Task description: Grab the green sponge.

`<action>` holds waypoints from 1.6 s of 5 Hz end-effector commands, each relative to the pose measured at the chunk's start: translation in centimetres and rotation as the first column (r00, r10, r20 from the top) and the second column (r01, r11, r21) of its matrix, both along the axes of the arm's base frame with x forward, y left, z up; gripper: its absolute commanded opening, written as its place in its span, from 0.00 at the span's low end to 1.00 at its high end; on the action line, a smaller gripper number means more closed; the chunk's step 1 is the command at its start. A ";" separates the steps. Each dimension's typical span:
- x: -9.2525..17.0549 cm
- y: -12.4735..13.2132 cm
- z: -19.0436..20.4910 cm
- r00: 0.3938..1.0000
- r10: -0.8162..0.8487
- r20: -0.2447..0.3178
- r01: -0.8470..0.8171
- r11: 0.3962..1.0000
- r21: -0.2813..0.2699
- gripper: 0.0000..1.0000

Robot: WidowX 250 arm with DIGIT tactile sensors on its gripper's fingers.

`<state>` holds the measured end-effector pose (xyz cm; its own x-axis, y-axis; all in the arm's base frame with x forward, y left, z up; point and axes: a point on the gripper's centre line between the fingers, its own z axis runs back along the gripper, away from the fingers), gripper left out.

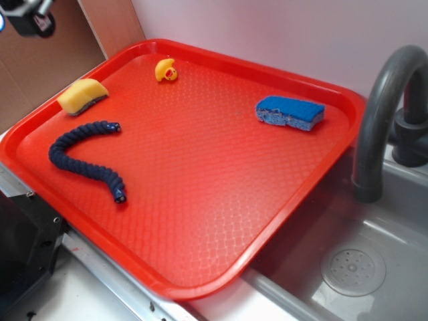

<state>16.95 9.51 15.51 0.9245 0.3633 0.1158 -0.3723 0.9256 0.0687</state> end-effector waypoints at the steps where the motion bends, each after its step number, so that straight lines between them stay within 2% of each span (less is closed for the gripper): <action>1: 1.9 5.6 -4.2 0.999 -0.010 -0.041 0.014 0.995 0.100 1.00; 2: 2.4 6.3 -6.6 0.997 -0.010 -0.080 0.017 0.996 0.093 1.00; 3: 3.0 6.6 -9.5 0.985 -0.008 -0.174 0.029 0.993 0.113 1.00; 4: 3.3 6.4 -11.4 0.978 -0.015 -0.210 0.035 0.995 0.090 1.00; 5: 3.4 6.5 -12.2 0.970 -0.011 -0.242 0.036 0.995 0.096 1.00; 7: 3.3 7.4 -13.0 0.966 0.042 -0.255 -0.017 0.995 0.101 1.00; 8: 3.0 7.4 -13.2 0.963 0.050 -0.264 -0.023 0.994 0.105 0.00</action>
